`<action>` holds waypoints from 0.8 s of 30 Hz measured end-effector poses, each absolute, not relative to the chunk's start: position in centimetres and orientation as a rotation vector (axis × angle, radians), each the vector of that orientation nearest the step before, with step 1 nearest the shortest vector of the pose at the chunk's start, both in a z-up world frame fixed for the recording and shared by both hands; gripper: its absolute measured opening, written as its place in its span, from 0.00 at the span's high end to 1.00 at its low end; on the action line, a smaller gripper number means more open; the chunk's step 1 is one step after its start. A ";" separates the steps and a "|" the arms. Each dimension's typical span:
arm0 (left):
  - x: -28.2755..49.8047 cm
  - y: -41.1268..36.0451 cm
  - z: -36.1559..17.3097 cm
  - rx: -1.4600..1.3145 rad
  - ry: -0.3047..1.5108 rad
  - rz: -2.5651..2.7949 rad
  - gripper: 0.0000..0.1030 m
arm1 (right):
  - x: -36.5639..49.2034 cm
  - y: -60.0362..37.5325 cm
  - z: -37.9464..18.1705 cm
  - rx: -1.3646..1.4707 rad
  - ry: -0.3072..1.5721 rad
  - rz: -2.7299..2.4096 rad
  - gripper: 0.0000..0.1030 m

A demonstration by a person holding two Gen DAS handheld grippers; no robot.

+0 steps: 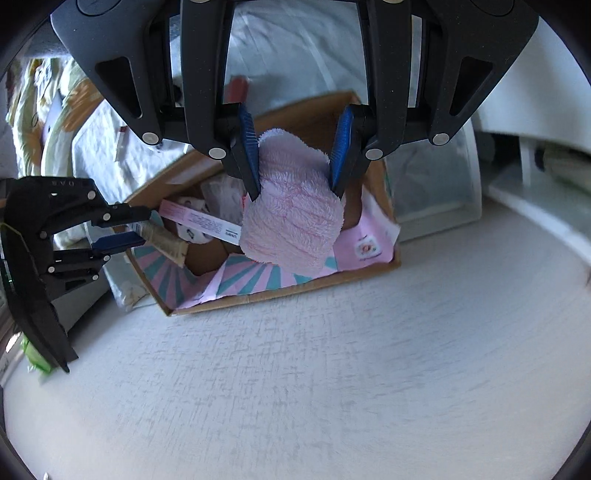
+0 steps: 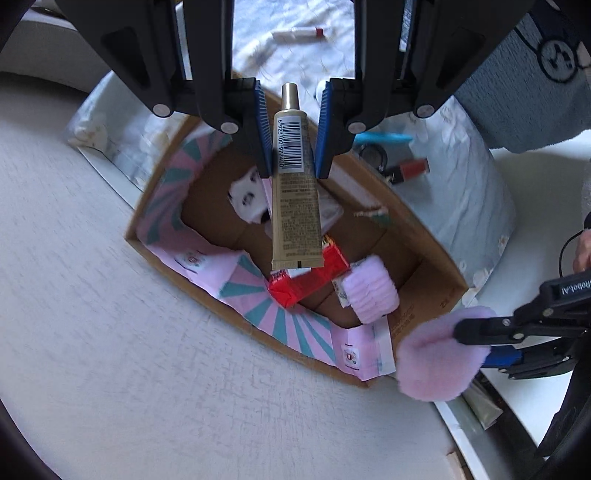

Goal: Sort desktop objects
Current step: 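Carry the wristband and beige tube into the box and open both tools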

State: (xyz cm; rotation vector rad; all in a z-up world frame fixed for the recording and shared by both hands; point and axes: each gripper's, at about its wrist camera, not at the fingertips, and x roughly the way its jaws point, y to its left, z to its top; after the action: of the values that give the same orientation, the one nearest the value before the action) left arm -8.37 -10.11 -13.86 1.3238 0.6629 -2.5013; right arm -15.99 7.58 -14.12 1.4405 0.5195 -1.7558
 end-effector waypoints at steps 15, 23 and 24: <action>-13.0 -10.9 -18.6 1.462 0.592 -2.461 0.69 | -18.3 3.1 -17.4 1.540 0.440 -1.742 0.79; -13.1 -11.0 -18.6 1.462 0.550 -2.456 0.69 | -18.4 3.1 -17.7 1.600 0.332 -1.835 0.79; -13.1 -11.0 -18.6 1.461 0.548 -2.458 0.69 | -18.4 3.1 -17.7 1.603 0.326 -1.837 0.79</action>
State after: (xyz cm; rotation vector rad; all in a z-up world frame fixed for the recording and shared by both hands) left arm -13.08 -11.04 -18.57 1.4611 0.5479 -2.4577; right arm -18.39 3.11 -17.75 1.6030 0.3256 -1.8371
